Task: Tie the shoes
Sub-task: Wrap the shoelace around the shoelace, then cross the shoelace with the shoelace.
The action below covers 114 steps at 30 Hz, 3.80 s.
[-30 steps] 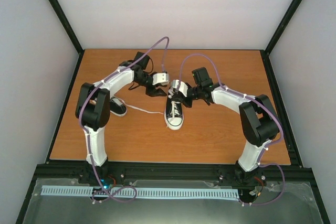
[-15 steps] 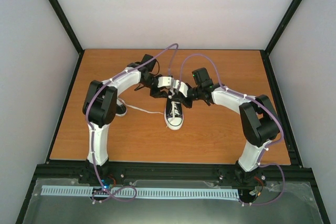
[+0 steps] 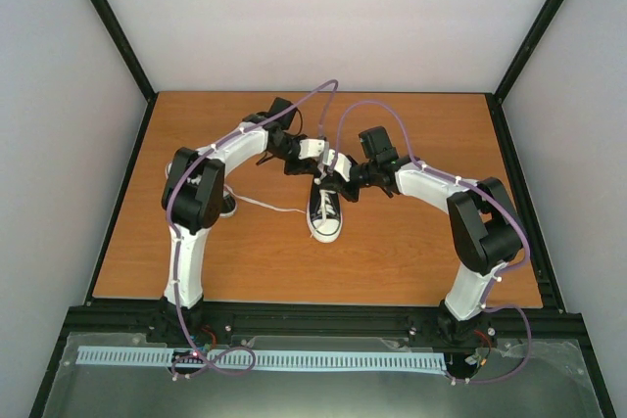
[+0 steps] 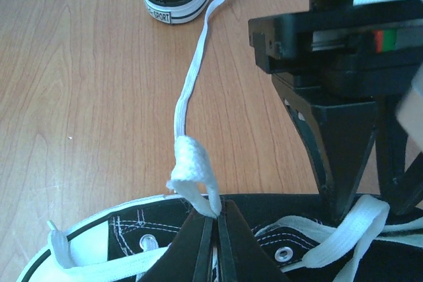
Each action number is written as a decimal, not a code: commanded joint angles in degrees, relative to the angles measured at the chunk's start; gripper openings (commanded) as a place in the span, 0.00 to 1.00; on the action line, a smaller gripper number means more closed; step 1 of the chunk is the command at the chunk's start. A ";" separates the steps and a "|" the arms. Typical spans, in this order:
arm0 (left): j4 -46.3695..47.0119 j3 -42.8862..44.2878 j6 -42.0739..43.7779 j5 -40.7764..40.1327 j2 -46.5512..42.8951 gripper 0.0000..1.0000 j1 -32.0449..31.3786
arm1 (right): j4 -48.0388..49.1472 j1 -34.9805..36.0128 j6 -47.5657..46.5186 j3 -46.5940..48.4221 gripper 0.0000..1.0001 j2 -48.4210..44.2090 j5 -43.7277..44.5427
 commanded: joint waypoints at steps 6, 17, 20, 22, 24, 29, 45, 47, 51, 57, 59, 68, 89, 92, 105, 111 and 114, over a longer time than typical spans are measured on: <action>0.01 0.36 -0.82 0.33 -0.20 0.01 -0.49 | 1.86 0.08 1.18 -0.94 0.03 -1.71 -1.44; -3.33 -11.35 -0.80 8.38 -14.43 0.01 3.73 | 2.02 -0.62 8.85 0.05 0.03 -2.40 -1.38; -3.36 -17.38 -1.84 10.21 -18.81 0.01 3.73 | 1.69 -0.77 11.93 0.41 0.03 -1.92 0.73; -3.31 -21.26 -2.02 12.14 -22.16 0.01 3.73 | 1.79 -0.79 13.89 0.41 0.03 -1.59 1.65; -1.95 -24.82 -2.38 14.15 -25.15 0.01 3.73 | 2.03 -0.79 15.33 0.21 0.03 -1.26 1.82; -0.38 -27.05 -6.14 18.00 -27.74 0.01 3.66 | 3.50 -0.80 19.41 0.41 0.03 -0.21 2.22; 2.05 -22.39 -14.07 9.21 -25.47 0.01 -10.76 | 2.07 -0.99 21.17 1.47 0.03 1.48 3.24; 2.38 -20.98 -14.27 7.79 -24.28 0.01 -12.66 | 1.98 -1.04 21.12 1.54 0.03 1.57 3.19; 1.18 -17.13 -15.14 7.21 -21.66 0.04 -15.07 | 1.77 -1.27 21.02 1.80 0.03 1.71 3.10; 1.66 -14.29 -18.33 6.87 -19.82 0.05 -16.27 | 1.60 -1.43 20.66 1.98 0.03 2.17 2.97; 1.06 -13.91 -18.98 7.23 -19.83 0.07 -17.11 | 1.57 -1.51 20.44 1.99 0.03 2.24 3.01; -6.46 -10.57 -15.90 9.30 -19.79 0.45 -19.92 | 0.43 -1.72 19.63 2.76 0.03 2.48 3.24; -2.09 -25.67 -13.36 18.44 -30.93 0.40 2.27 | -4.63 1.02 18.35 6.77 0.03 4.68 2.46; 3.04 -28.43 -13.98 15.89 -28.69 0.46 3.07 | -4.95 1.44 18.01 7.43 0.03 4.79 2.80; 11.02 -31.16 -11.66 14.71 -24.53 0.56 5.67 | -11.94 2.21 16.61 13.11 0.47 3.57 6.67; 10.84 -29.53 -6.43 11.44 -22.55 0.67 5.05 | -15.72 -0.35 17.68 12.12 0.55 -2.02 8.78; 8.58 -26.35 -5.51 11.59 -20.20 0.72 4.69 | -16.67 -0.52 17.00 8.44 0.55 -5.30 12.93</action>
